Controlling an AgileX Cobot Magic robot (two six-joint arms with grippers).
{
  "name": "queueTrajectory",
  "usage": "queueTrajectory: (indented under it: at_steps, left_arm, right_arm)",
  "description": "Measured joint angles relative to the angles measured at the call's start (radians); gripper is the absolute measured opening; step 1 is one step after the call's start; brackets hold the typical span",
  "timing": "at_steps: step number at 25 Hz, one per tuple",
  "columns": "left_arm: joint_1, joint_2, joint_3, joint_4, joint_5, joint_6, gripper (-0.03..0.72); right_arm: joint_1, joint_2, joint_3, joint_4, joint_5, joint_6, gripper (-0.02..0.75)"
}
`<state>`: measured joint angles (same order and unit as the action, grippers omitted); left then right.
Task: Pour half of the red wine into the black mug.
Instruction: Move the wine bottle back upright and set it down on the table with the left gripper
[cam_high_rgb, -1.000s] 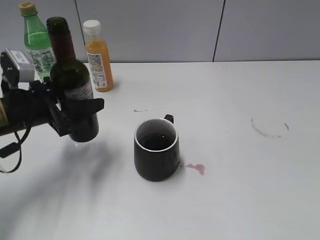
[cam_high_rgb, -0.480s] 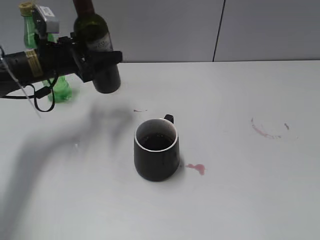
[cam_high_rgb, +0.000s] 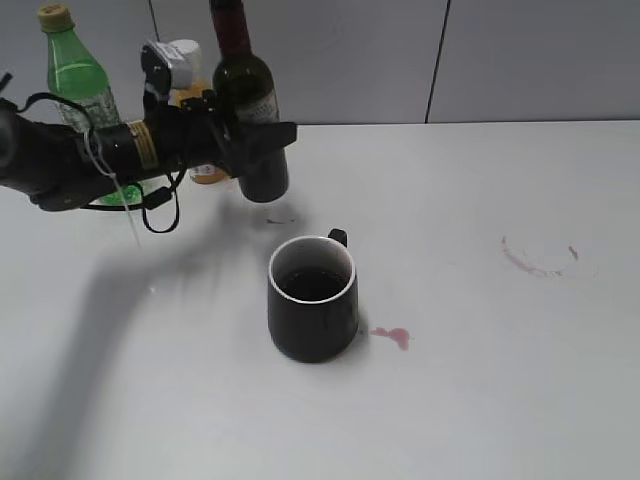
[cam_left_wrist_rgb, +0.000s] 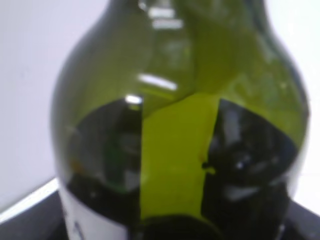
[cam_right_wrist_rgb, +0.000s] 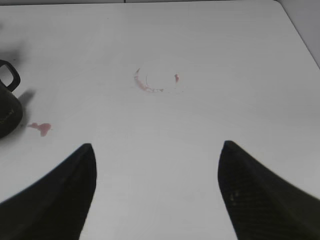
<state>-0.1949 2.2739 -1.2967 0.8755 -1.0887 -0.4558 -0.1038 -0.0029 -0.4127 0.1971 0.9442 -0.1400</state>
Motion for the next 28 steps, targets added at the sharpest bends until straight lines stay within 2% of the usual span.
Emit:
queueTrajectory:
  at_steps: [8, 28]
  left_arm:
    - [-0.019, 0.054, -0.001, -0.067, 0.055, 0.016, 0.545]
    - [-0.022, 0.081, -0.006, -0.077, 0.033, 0.028, 0.561]
  right_arm:
    - [0.0, 0.0, 0.0, 0.0, 0.0, 0.0, 0.573]
    - [0.0, 0.0, 0.0, 0.0, 0.0, 0.0, 0.573]
